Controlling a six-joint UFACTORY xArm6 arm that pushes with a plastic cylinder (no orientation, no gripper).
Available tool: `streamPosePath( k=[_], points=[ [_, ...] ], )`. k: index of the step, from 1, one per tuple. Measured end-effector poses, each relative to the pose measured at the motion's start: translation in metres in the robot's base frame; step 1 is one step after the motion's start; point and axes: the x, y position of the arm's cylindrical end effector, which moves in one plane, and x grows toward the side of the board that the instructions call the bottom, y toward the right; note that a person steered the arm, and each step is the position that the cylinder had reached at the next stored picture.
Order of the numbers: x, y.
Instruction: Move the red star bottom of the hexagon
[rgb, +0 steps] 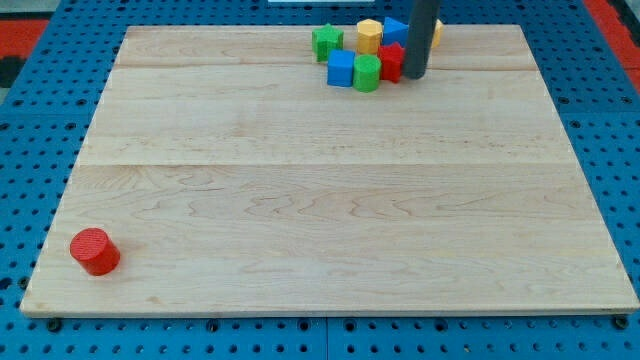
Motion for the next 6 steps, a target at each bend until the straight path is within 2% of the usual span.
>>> streamPosePath(
  k=[1,2,3,4,6],
  points=[
    [0.035,0.009],
    [0.026,0.037],
    [-0.015,0.037],
    [-0.036,0.037],
    [-0.038,0.038]
  ],
)
